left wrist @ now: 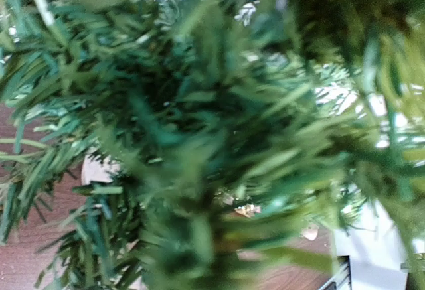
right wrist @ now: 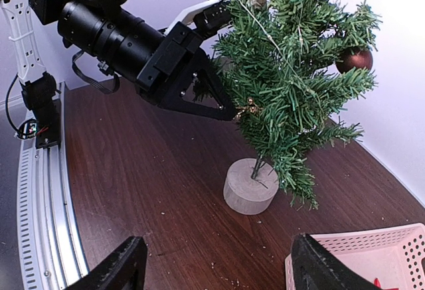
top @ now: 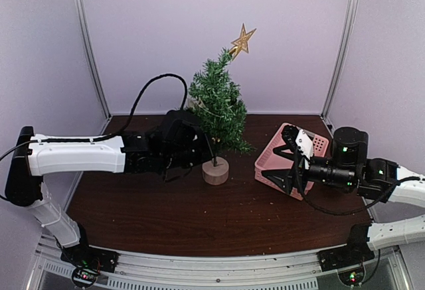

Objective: Decorate the small christmas tree

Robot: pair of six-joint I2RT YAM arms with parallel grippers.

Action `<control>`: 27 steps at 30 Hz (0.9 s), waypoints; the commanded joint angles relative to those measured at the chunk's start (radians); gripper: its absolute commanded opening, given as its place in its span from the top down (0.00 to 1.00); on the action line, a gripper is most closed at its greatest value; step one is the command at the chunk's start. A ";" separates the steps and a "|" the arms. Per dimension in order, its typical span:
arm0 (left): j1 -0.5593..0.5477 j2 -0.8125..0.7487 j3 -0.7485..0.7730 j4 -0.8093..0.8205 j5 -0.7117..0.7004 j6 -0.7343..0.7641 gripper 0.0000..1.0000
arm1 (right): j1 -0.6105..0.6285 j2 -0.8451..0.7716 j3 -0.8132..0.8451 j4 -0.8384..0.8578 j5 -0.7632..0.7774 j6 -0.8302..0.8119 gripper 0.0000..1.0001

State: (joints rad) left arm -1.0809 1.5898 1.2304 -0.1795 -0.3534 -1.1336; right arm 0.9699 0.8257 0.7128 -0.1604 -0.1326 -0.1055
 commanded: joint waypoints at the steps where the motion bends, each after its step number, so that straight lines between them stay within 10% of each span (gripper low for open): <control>1: 0.004 -0.014 -0.014 0.092 0.030 0.027 1.00 | -0.003 -0.002 -0.009 0.013 0.007 -0.001 0.22; 15: -0.050 -0.239 -0.150 -0.078 0.057 0.134 1.00 | -0.002 0.001 -0.003 0.037 -0.065 -0.040 0.24; 27: -0.053 -0.433 -0.196 -0.277 0.567 0.585 1.00 | 0.101 0.049 0.073 -0.016 -0.104 -0.230 0.24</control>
State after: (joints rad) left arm -1.1316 1.1999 0.9989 -0.3740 -0.0387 -0.7692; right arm 1.0111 0.8520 0.7265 -0.1589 -0.2356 -0.2207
